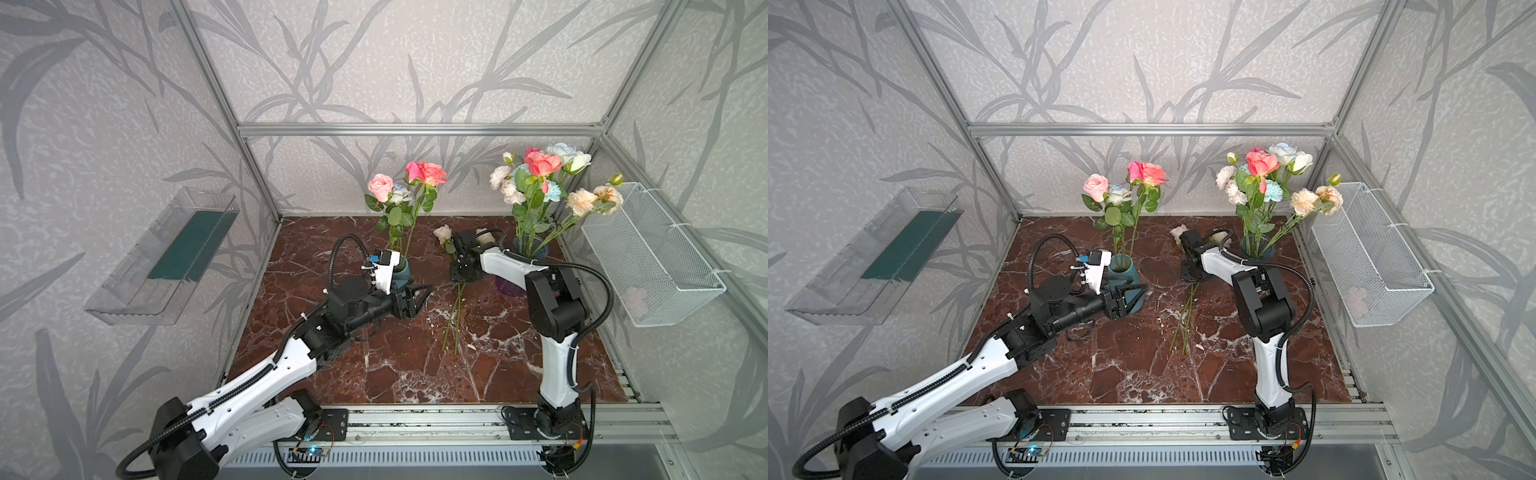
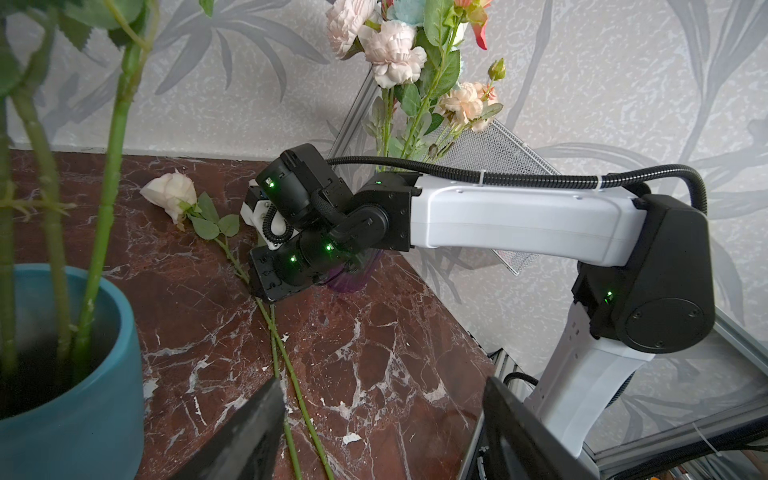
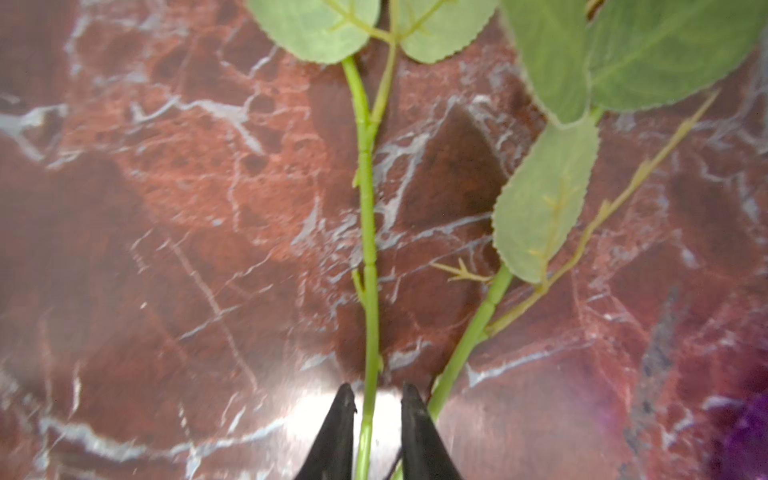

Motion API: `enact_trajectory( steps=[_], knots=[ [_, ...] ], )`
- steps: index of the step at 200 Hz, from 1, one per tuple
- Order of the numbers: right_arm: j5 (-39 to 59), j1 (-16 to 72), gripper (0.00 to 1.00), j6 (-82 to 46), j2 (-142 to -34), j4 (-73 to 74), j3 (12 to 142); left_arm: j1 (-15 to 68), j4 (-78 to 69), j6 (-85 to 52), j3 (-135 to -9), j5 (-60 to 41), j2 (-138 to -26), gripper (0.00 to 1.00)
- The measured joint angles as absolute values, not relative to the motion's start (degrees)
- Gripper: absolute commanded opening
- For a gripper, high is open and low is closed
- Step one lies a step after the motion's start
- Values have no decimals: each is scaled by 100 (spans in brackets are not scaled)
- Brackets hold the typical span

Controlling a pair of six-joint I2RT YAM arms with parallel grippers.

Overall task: Arrange the flowers into the vase
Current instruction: 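Grasp a white rose stem with the right gripper and lift it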

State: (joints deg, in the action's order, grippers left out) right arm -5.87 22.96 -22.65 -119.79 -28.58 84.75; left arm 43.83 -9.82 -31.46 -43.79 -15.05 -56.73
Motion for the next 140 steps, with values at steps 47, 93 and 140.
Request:
enact_trajectory(
  steps=[47,93,140],
  knots=[
    [-499,2290,5,-2290,-12062,-2880,8536,4383,-982,-3146,-4379,-1498,-5673,76],
    [-215,2285,0,-2383,-12042,-2867,8530,4383,-980,-3142,-4379,-1485,-5673,76],
    [119,2287,0,-2593,-11526,-2786,8368,4383,-976,-3105,-4379,-1463,-5627,76]
  ],
)
